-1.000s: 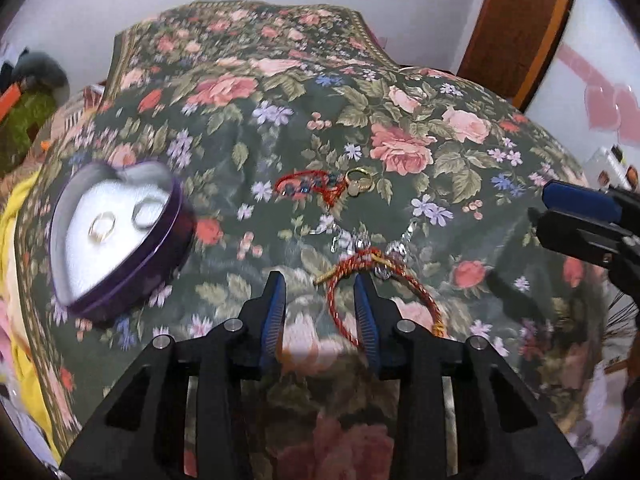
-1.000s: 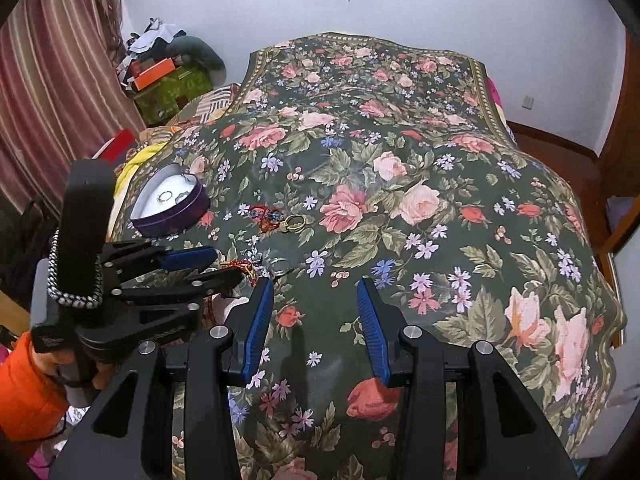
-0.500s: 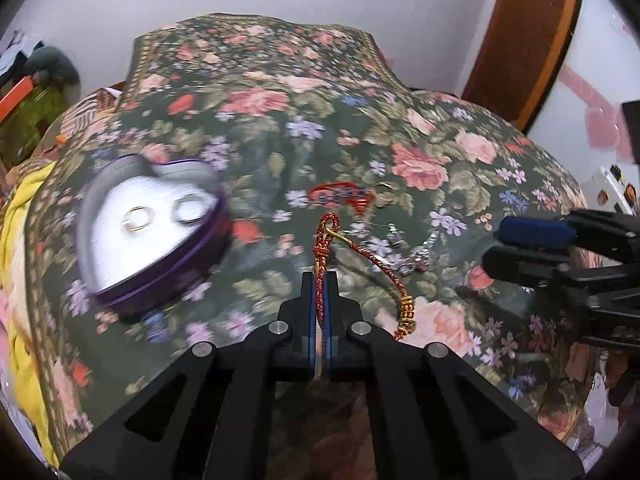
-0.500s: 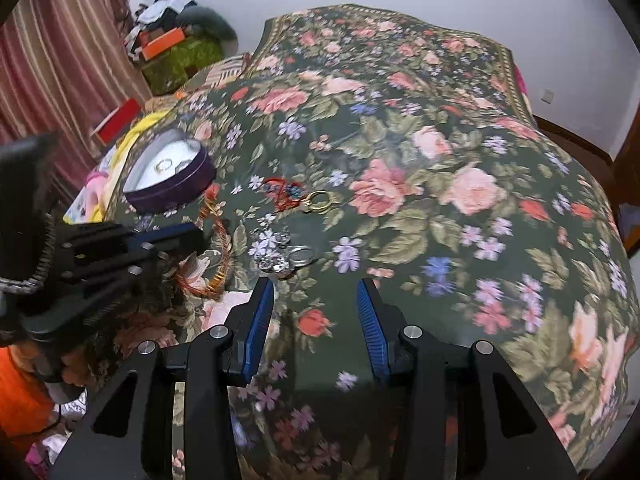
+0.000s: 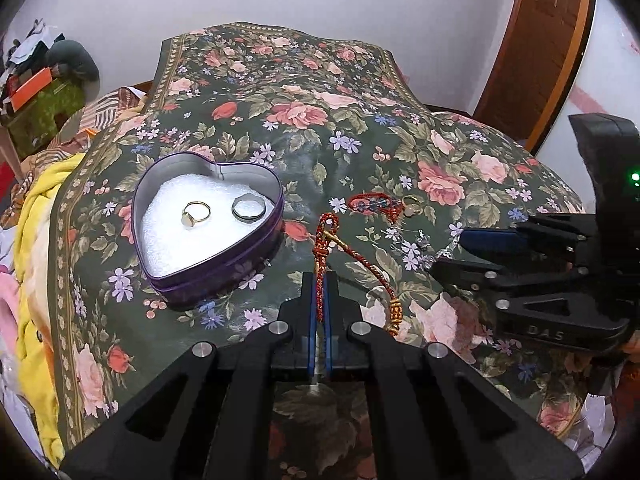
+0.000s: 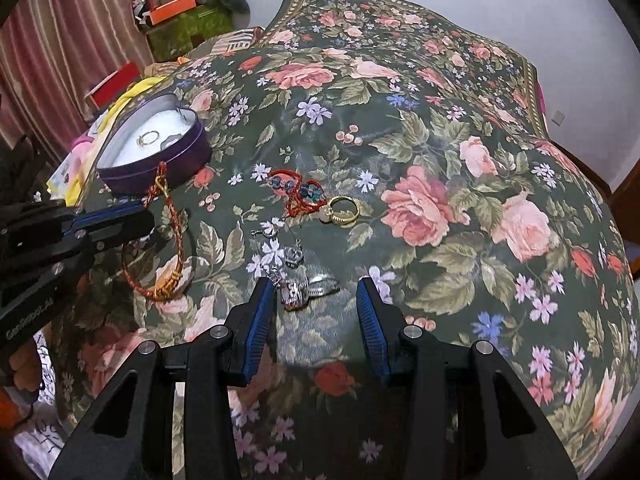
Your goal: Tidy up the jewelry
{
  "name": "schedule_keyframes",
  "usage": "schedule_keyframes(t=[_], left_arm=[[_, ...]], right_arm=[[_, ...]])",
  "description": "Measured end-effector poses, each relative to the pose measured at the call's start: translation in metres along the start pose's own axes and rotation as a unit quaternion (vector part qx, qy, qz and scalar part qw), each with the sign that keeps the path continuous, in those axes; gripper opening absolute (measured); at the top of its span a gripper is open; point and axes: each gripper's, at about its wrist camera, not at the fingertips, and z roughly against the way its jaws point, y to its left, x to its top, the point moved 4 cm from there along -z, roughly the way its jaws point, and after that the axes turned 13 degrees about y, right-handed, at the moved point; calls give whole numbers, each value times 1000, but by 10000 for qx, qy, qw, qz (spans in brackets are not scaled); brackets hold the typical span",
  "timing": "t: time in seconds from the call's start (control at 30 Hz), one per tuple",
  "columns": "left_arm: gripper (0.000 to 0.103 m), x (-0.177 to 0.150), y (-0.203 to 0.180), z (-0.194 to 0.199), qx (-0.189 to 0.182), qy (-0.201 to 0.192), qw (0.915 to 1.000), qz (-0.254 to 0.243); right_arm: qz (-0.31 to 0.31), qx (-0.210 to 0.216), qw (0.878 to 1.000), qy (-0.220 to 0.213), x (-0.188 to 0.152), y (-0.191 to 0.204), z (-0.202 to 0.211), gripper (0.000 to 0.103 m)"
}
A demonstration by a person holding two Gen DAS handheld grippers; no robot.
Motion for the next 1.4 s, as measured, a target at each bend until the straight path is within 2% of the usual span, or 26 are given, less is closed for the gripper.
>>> schedule_keyframes(t=[0.03,0.1,0.13,0.4,0.83,1.13,1.4], left_arm=[[2,0,-1,0,-4,-2,10000,-3],[2,0,-2,2,-7,-17,10000,-13],[2,1,-2,3,-19,-30,10000,-14],[2,4,1,16,-79,-154,9998,70],[2,13,14,58,85,-647,9976,216],[2,24,47,95,350,-1106,9920,503],[2,32,81,108,597,-1325,9863,785]], right_arm=[[-14,33,10000,-9,0,-1,0,39],[-71,41,9999,-79,0,-3,2,29],[-106,60,9999,-97,0,-4,2,28],[-340,228,9985,-366,-1,-8,20,28],[-51,366,9945,-982,25,19,63,28],[139,597,9895,-1311,52,46,78,28],[337,735,9865,-1422,74,68,77,28]])
